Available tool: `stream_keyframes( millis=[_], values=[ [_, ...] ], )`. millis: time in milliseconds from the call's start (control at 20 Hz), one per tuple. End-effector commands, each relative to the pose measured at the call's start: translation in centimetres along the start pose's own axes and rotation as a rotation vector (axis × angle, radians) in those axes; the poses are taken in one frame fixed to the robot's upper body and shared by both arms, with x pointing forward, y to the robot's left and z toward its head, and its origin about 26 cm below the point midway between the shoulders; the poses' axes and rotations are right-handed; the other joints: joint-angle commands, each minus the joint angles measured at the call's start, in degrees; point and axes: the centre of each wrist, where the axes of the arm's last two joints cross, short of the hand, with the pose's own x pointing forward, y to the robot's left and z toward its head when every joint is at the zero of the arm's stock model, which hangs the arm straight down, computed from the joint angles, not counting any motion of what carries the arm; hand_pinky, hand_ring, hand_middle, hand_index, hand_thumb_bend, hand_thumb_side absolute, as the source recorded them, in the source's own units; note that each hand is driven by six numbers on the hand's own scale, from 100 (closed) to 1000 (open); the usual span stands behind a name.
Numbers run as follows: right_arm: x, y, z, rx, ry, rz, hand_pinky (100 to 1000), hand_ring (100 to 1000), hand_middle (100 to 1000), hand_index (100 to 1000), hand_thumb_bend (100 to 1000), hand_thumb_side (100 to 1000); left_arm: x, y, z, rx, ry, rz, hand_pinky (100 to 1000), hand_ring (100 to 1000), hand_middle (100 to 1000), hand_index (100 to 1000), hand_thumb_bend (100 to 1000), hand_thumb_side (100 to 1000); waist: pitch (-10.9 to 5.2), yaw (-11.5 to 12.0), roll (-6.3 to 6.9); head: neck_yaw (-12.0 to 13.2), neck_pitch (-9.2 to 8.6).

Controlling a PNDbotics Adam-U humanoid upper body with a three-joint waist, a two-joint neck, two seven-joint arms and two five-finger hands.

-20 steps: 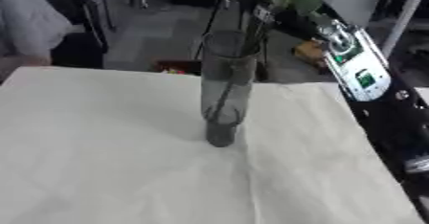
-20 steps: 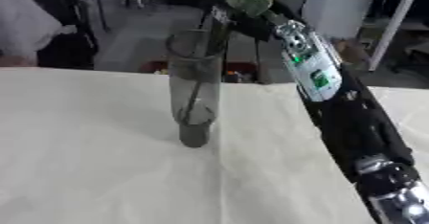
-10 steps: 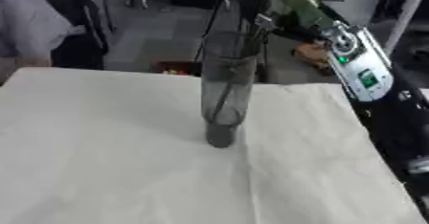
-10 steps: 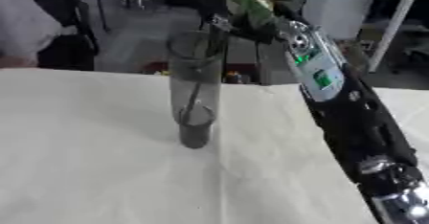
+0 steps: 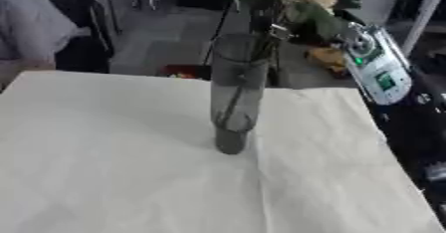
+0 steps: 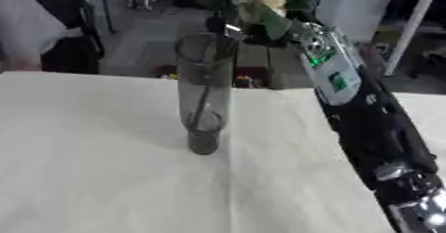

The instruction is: Arrange flowers into the vase.

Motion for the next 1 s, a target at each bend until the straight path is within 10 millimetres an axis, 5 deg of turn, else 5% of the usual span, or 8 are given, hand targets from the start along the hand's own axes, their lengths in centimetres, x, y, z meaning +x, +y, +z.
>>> stream_keyframes(
  millis=[50, 1000],
  values=[
    [-0.4, -2.0, 0.7, -0.009, 0.014, 0.039, 1000, 1000, 879, 917, 694, 1000, 0.4, 0.1, -0.3, -0.005, -0.015, -0.003, 450, 604, 749, 817, 100, 1000, -1.54, -0.1, 0.33, 0.1, -0.83],
    [-1.6, -2.6, 2.0, 0.015, 0.070, 0.049, 1000, 1000, 899, 935, 726, 1000, 0.4, 0.1, -0.3, -0.007, -0.013, -0.002, 449, 605, 750, 818, 100, 1000, -1.57, -0.7, 0.67, 0.5, -0.99]
  ],
)
